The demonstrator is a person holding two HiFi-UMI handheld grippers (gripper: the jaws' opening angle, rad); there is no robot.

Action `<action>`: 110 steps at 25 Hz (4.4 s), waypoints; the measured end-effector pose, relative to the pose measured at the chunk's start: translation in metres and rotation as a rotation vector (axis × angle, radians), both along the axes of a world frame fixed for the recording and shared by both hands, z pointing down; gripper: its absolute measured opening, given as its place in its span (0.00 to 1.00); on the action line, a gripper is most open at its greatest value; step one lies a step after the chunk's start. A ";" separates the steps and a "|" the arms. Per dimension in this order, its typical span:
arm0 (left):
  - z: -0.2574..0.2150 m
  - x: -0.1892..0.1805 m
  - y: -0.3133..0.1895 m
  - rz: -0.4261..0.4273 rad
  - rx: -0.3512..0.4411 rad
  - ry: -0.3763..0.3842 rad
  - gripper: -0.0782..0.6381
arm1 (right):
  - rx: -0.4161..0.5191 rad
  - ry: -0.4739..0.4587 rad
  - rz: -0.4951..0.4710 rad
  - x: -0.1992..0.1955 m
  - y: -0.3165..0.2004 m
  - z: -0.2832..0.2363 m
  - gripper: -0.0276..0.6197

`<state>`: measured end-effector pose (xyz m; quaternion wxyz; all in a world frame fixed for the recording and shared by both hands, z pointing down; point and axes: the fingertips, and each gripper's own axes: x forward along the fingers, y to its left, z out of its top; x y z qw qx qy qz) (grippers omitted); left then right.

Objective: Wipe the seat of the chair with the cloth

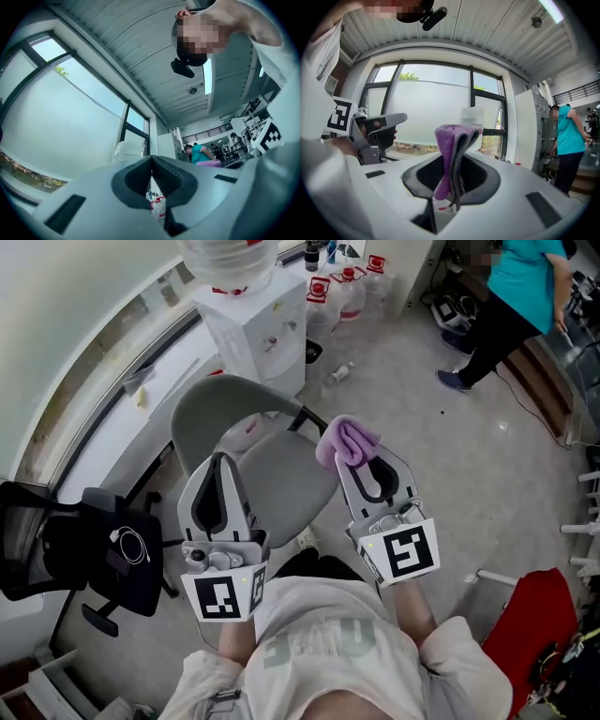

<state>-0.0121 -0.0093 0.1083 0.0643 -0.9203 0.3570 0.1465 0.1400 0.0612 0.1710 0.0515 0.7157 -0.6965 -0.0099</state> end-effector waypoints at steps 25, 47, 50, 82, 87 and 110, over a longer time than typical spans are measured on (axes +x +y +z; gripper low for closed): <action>-0.003 -0.016 -0.076 -0.454 -0.080 0.011 0.13 | -0.123 -0.105 -0.479 0.000 -0.137 0.006 0.19; 0.344 -0.176 -0.065 -0.823 -0.351 -0.014 0.13 | -1.072 -0.364 -0.949 -0.259 -0.213 0.505 0.19; 0.383 -0.182 -0.052 -0.845 -0.423 0.010 0.13 | -1.185 -0.367 -0.924 -0.280 -0.203 0.558 0.19; 0.406 -0.150 -0.076 -0.740 -0.490 -0.004 0.13 | -1.356 -0.065 -0.647 -0.153 -0.231 0.637 0.18; 0.403 -0.137 -0.082 -0.710 -0.483 -0.020 0.13 | -1.343 0.000 -0.535 -0.086 -0.249 0.636 0.18; 0.401 -0.136 -0.068 -0.703 -0.492 -0.070 0.13 | -1.280 0.179 -0.277 0.010 -0.269 0.621 0.18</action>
